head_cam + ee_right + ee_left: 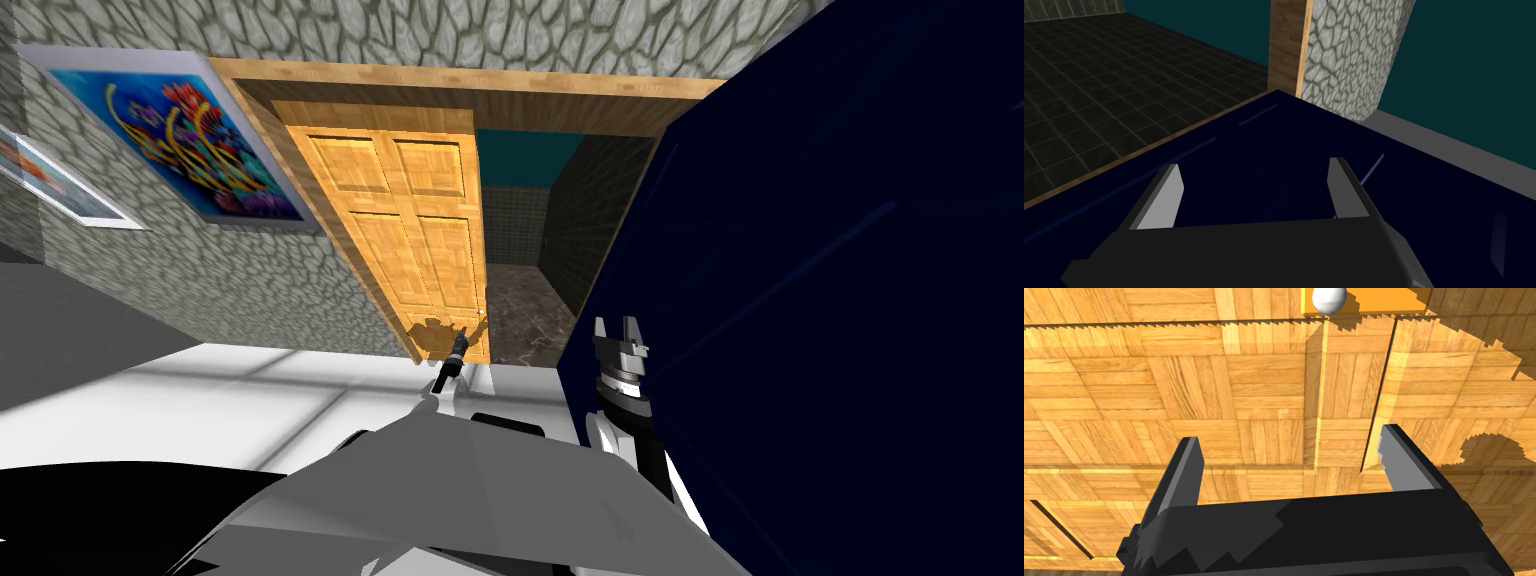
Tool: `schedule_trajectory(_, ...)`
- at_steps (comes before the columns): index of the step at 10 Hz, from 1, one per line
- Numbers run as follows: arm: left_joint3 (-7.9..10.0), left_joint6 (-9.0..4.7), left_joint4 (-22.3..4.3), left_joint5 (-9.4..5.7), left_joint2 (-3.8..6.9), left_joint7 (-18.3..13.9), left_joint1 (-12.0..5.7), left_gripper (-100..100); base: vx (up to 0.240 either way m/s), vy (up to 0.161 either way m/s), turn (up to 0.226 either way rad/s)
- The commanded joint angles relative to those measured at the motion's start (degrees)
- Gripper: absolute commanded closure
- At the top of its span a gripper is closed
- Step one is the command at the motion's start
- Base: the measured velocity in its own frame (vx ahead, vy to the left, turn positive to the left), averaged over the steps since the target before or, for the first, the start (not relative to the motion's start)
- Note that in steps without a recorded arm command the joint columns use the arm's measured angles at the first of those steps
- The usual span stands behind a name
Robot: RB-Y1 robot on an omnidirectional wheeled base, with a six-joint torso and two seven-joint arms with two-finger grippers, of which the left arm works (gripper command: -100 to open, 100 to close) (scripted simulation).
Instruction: Pull the door open
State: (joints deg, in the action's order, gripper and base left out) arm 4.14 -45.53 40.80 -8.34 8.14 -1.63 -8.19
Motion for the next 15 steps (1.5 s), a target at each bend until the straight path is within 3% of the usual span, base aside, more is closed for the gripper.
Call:
schedule_trajectory(1, 0.03, -0.88, -2.74, -0.3, 0.0, 0.1, -1.05, -100, 0.089, 0.02, -0.071)
schedule_trajectory(3, 0.05, -1.18, -4.0, -0.46, 0.04, 0.14, -1.57, -100, 0.067, 0.026, -0.049)
schedule_trajectory(11, 0.17, -3.51, -13.9, -1.72, 0.33, 0.42, -5.58, -100, 0.074, 0.027, -0.064)
schedule_trajectory(12, 0.17, -3.73, -13.84, -1.62, 0.31, 0.32, -5.56, -100, 0.031, 0.018, -0.014)
schedule_trajectory(13, 0.42, -4.12, -14.2, -1.84, 1.23, -0.47, -5.16, -100, 0.112, -0.019, -0.099)
schedule_trajectory(14, 0.42, -4.12, -14.2, -1.84, 1.23, -0.47, -5.16, -100, 0.129, -0.022, -0.055)
schedule_trajectory(15, 0.68, -4.42, -14.4, -2.04, 2.19, -1.31, -4.67, -100, 0.149, -0.028, -0.094)
